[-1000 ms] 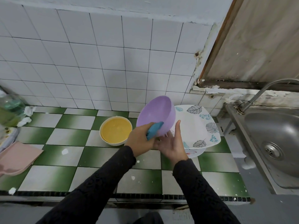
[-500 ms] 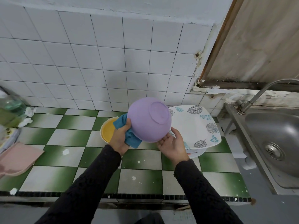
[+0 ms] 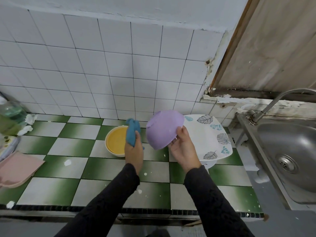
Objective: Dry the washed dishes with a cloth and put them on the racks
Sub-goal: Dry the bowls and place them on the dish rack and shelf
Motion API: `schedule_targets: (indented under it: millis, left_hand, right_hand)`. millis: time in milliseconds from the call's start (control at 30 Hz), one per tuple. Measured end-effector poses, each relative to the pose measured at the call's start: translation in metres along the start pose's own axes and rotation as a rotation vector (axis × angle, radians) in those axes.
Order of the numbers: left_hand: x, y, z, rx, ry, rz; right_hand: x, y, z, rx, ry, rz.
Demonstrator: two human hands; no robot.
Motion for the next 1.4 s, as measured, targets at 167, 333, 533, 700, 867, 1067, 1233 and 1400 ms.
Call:
schedule_targets:
  millis: [167,333,533,700,867,1067,1233,1400]
  left_hand:
    - [0.011,-0.037,0.001,-0.452,-0.672,-0.487]
    - [0.011,-0.035,-0.029,-0.367,-0.219,-0.217]
    - [0.03,-0.046,-0.009,-0.559,-0.655,-0.45]
    - [0.017,-0.031,-0.034,-0.397,-0.068,-0.344]
    - [0.034,-0.047,-0.005,-0.518,-0.737,-0.542]
    - [0.019,-0.023,-0.035,-0.34,0.121,-0.149]
    - [-0.004,-0.008,-0.038,-0.148,0.29,0.046]
    - [-0.007,-0.017,-0.011,0.042,0.151,0.069]
  right_hand:
    - [0.013,-0.027,0.014,-0.033,0.162,0.52]
    - [-0.003,-0.029,0.015,-0.125,0.32,0.953]
    - [-0.01,-0.026,0.014,-0.047,0.366,0.95]
    - [-0.023,-0.022,0.012,-0.047,0.338,0.984]
    - [-0.012,-0.022,0.012,0.015,0.333,0.915]
    - [-0.024,-0.01,0.01,0.115,0.195,0.601]
    - [-0.011,0.003,0.009,0.306,-0.003,0.06]
    - [0.004,-0.01,0.009,0.242,-0.082,-0.248]
Point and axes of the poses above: each hand's wrist, its own z-axis away from the middle knuckle, its own y-axis out of the back of the hand, x = y × z, the point moved 5 cm from there along -z, towards the middle knuckle, and after that the axes turned 8 degrees about x, right-handed, at the moved point
